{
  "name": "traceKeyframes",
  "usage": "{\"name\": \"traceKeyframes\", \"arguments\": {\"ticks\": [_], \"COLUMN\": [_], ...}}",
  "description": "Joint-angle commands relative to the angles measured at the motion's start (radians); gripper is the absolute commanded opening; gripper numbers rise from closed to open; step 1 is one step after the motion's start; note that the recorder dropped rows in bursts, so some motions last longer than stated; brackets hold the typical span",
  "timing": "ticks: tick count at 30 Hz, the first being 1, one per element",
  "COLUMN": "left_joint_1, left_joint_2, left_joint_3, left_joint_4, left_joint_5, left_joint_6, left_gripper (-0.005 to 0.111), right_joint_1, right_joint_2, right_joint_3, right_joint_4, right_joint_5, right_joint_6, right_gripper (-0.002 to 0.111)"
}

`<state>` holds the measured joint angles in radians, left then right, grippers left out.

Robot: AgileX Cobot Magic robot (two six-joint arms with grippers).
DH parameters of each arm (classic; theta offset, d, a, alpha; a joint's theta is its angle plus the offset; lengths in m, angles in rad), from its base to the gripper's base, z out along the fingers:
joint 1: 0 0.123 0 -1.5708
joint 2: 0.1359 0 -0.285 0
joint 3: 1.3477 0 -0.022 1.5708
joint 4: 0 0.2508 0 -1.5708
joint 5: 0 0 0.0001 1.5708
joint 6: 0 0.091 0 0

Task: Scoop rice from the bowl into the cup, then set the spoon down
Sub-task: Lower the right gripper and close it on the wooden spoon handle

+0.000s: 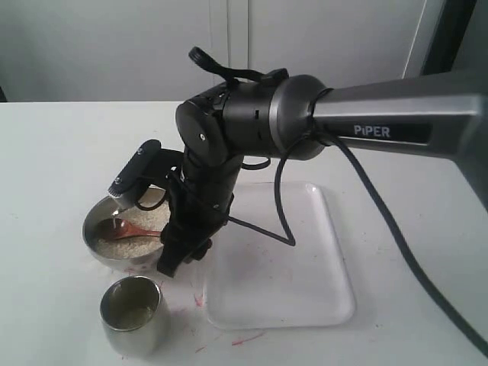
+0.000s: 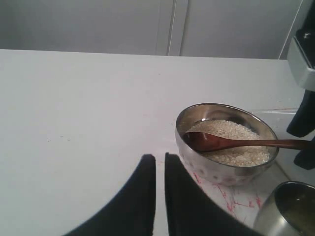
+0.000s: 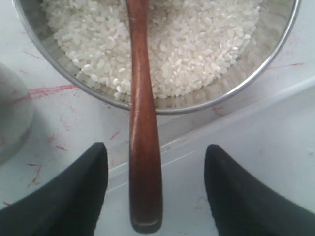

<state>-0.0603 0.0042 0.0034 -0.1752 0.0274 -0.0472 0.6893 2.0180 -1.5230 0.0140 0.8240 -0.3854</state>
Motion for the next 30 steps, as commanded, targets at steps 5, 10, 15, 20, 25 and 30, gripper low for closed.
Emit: {"name": "traceKeyframes", "arguments": {"ticks": [5, 10, 15, 20, 25, 30], "left_joint_1": [-0.002, -0.002, -0.002, -0.002, -0.002, -0.002], "left_joint_2": [-0.004, -0.004, -0.004, -0.004, -0.004, -0.004], "left_joint_3": [-0.003, -0.003, -0.003, -0.003, -0.003, -0.003], "left_joint_4": [-0.009, -0.009, -0.009, -0.009, -0.009, -0.009], "left_joint_5": [-0.004, -0.004, -0.004, -0.004, -0.004, -0.004], "left_joint_6": [-0.002, -0.002, -0.002, -0.002, -0.002, -0.002], "left_gripper": [0.014, 0.014, 0.014, 0.014, 0.014, 0.014], "right_joint_1": [0.002, 0.002, 0.002, 0.002, 0.002, 0.002], "right_joint_2": [-0.002, -0.002, -0.002, -0.002, -0.002, -0.002], "right_joint_3": [-0.003, -0.003, -0.003, -0.003, -0.003, -0.003], "right_joint_4": [-0.014, -0.014, -0.014, -0.014, -0.014, -0.014], "right_joint_5": [-0.007, -0.007, -0.005, -0.004, -0.004, 0.001], "right_joint_6": [0.007, 0.007, 0.007, 0.007, 0.007, 0.007], "right_gripper": [0.055, 0.055, 0.055, 0.055, 0.046, 0.038]}}
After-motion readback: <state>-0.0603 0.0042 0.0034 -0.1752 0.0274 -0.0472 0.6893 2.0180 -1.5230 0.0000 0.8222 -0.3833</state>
